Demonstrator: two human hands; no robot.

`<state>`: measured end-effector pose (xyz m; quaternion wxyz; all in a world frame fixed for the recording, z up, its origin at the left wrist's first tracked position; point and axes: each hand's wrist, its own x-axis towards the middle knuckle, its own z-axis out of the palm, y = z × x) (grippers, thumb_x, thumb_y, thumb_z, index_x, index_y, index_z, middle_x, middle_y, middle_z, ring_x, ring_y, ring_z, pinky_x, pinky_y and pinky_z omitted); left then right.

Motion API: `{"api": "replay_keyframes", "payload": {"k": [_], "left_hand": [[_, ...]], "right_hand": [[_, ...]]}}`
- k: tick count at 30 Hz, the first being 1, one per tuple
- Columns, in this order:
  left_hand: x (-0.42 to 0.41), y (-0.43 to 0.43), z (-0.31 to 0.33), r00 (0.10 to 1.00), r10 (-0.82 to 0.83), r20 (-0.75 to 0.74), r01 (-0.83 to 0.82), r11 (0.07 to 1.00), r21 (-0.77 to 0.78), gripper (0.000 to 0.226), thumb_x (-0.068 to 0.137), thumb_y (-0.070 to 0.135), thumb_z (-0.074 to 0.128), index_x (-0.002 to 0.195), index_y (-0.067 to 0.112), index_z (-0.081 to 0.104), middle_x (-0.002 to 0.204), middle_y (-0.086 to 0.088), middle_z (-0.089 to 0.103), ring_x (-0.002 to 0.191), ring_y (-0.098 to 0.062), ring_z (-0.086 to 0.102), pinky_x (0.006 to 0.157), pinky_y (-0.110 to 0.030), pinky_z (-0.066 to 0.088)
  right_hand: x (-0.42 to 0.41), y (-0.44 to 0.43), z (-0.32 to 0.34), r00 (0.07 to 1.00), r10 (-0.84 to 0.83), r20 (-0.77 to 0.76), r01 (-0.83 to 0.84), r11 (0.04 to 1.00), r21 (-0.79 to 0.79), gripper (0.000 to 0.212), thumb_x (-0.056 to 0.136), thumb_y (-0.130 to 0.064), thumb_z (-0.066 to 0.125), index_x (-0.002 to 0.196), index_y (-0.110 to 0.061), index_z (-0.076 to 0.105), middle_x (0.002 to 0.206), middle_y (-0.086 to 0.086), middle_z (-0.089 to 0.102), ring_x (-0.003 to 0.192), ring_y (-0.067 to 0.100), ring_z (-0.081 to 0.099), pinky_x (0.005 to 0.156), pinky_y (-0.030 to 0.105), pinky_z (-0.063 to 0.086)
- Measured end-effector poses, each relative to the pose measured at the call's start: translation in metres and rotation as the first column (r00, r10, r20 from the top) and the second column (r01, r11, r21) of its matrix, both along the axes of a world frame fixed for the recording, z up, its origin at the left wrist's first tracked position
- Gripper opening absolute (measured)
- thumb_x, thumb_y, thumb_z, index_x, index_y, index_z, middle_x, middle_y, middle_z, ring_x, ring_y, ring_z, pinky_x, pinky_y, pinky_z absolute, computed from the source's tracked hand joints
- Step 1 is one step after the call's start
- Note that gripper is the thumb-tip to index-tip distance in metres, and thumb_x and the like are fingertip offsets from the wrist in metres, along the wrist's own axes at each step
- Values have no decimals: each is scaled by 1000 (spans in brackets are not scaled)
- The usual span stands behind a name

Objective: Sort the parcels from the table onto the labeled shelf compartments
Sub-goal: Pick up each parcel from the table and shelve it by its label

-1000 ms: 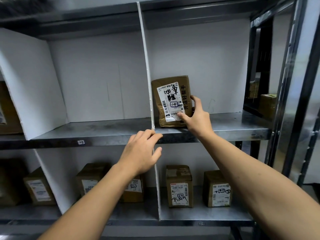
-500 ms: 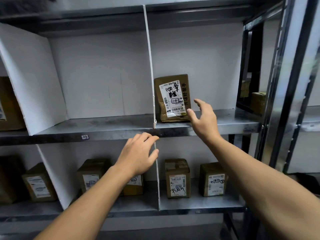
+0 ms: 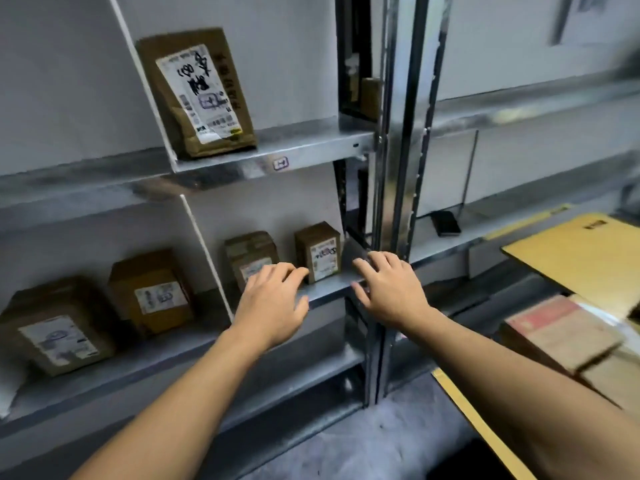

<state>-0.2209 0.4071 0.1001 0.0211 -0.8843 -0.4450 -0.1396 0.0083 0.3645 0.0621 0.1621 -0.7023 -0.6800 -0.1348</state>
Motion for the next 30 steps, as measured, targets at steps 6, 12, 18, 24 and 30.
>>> {"api": "replay_keyframes", "payload": {"k": [6,12,18,24,30], "left_hand": [[78,-38,-54,976,-191,-108,173,973,-155,52,97,42,43,146,26,38,144,3,43,132,-23,37,107,-38,31],[183,-80,-74,913,-393,-112,364,906,-216,49,96,39,46,143,27,41,140,4,46,129,-23,41,104,-38,33],[305,-134,-94,824,-557,-103,520,816,-252,50,95,43,46,143,28,42,139,5,48,125,-22,44,102,-39,38],[407,-198,-121,725,-683,-81,629,706,-327,49,95,44,44,142,31,41,139,7,45,130,-19,39,105,-37,34],[466,-257,-154,591,-798,-118,695,579,-426,51,95,42,45,144,30,38,143,4,44,130,-20,39,109,-36,32]], "right_hand": [[65,-102,-54,972,-232,33,232,933,-277,52,89,-55,30,116,-22,60,112,6,62,103,33,61,79,41,50],[140,-188,-74,893,-450,-2,420,834,-357,47,99,-52,39,136,-25,48,132,5,55,121,31,53,94,42,45],[225,-269,-93,721,-684,-109,598,694,-401,42,97,-53,42,132,-29,48,135,3,53,123,28,50,97,42,42],[288,-346,-130,451,-875,-177,709,472,-524,53,100,-55,39,147,-30,37,157,5,33,142,29,31,113,46,31],[294,-413,-177,292,-908,-301,677,419,-605,55,100,-54,39,151,-37,28,162,1,21,148,21,18,113,47,33]]}}
